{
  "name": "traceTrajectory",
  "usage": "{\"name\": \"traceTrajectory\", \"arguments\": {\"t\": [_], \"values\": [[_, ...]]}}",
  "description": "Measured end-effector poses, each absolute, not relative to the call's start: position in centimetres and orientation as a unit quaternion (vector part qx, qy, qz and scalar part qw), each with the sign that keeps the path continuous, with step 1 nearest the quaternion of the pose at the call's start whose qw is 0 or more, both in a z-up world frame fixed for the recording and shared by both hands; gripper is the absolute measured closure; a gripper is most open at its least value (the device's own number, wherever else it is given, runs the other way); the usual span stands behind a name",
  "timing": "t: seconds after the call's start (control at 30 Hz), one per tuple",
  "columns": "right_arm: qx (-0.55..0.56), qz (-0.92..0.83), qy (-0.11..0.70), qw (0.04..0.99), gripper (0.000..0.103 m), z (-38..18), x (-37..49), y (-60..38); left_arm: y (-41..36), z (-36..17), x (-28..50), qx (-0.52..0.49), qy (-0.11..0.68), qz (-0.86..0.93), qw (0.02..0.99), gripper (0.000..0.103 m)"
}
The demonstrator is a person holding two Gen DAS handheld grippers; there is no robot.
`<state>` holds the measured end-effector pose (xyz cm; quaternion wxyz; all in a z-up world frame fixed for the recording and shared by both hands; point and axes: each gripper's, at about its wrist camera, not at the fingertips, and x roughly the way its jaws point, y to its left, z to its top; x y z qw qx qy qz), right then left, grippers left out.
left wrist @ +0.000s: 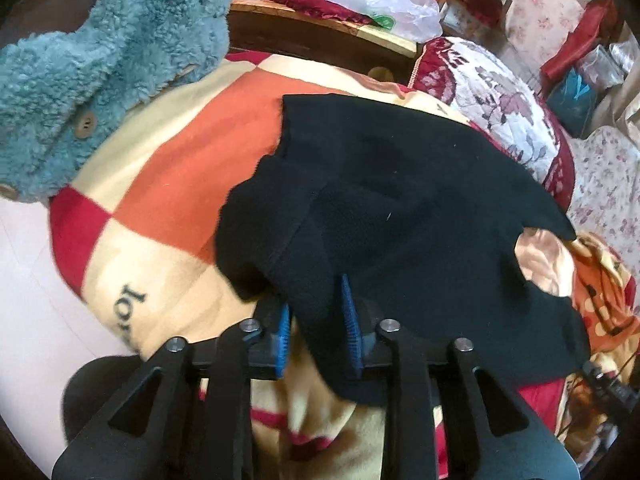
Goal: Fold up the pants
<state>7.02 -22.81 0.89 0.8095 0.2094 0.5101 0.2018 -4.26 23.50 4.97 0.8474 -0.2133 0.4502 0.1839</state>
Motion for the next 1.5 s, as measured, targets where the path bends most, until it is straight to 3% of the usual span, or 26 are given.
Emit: {"name": "traceTrajectory", "arguments": {"t": [0.17, 0.2, 0.23, 0.27, 0.47, 0.73, 0.77, 0.83, 0.9, 1.3, 1.5], "values": [[0.193, 0.164, 0.483, 0.838, 0.075, 3.7, 7.2, -25.2, 22.8, 7.2, -5.9, -0.172, 0.434, 0.208, 0.859, 0.073], [0.193, 0.160, 0.480, 0.841, 0.066, 3.9, 7.4, -25.7, 22.7, 7.8, -6.2, -0.167, 0.427, 0.210, 0.863, 0.073], [0.194, 0.156, 0.478, 0.843, 0.055, 4.0, 7.9, -26.1, 22.5, 8.5, -6.6, -0.164, 0.417, 0.211, 0.869, 0.064], [0.194, 0.151, 0.476, 0.844, 0.052, 4.0, 8.5, -26.4, 22.5, 9.1, -6.9, -0.162, 0.408, 0.210, 0.873, 0.054], [0.146, 0.143, 0.501, 0.841, 0.051, 2.7, 12.1, -25.9, 20.4, 11.8, -6.3, -0.146, 0.384, 0.176, 0.894, 0.050], [0.056, 0.125, 0.524, 0.840, 0.051, -0.2, 14.9, -24.0, 15.5, 9.5, -2.0, -0.127, 0.421, 0.111, 0.891, 0.050], [0.051, 0.128, 0.526, 0.839, 0.055, -0.5, 15.2, -23.8, 14.9, 9.1, -1.6, -0.123, 0.425, 0.107, 0.891, 0.050], [0.044, 0.153, 0.522, 0.838, 0.086, -0.7, 15.2, -23.3, 13.7, 8.3, -0.6, -0.114, 0.434, 0.095, 0.889, 0.050], [-0.003, 0.156, 0.509, 0.846, 0.095, -0.2, 14.7, -22.3, 12.9, 7.8, 0.1, -0.105, 0.439, 0.089, 0.888, 0.050], [-0.148, 0.111, 0.503, 0.844, 0.095, -1.5, 14.2, -19.5, 11.7, 4.2, 1.9, -0.076, 0.465, 0.104, 0.876, 0.050], [-0.044, 0.116, 0.499, 0.858, 0.091, 1.2, 13.8, -21.7, 11.8, 4.6, 1.7, -0.081, 0.461, 0.099, 0.878, 0.050]]}}
